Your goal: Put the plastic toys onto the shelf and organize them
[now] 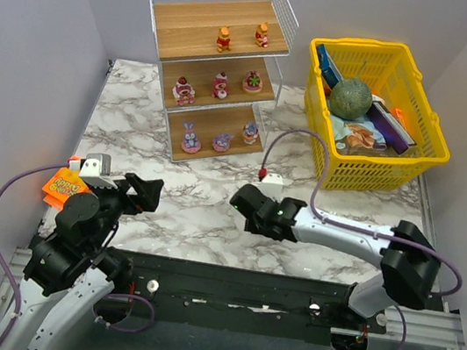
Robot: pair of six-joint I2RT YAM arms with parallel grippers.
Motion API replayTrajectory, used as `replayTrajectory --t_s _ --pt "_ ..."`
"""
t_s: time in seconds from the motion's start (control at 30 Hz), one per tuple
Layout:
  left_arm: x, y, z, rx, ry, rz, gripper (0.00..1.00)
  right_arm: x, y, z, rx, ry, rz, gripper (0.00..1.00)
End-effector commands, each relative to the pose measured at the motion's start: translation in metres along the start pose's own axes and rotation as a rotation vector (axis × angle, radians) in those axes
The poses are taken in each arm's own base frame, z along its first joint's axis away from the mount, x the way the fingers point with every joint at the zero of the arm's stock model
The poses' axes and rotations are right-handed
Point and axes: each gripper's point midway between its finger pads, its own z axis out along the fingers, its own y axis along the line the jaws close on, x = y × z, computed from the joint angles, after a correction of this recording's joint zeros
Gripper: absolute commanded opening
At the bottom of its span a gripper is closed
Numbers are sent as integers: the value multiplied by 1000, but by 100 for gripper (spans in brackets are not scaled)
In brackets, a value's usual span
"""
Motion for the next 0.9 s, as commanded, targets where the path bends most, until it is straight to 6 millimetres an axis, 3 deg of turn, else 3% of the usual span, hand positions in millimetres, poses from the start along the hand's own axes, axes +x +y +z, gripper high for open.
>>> replayTrajectory --t_s 0.0,0.03,0.23,0.53,0.67,0.87 --pt "-1 5 1 -24 -8 5 99 -8 34 20 -15 3 -104 15" --pt "-1 4 1 -24 -8 5 99 -15 49 21 -44 4 -103 15" --pt "0 5 3 -31 1 10 99 -4 72 43 -70 55 -134 18" --pt "0 6 3 -37 -1 9 99 0 78 48 -87 73 -165 44" --pt "0 6 2 -37 -4 8 99 0 79 49 -90 72 -168 62" --pt "0 7 2 -39 -4 7 99 -5 81 46 -93 60 -165 71"
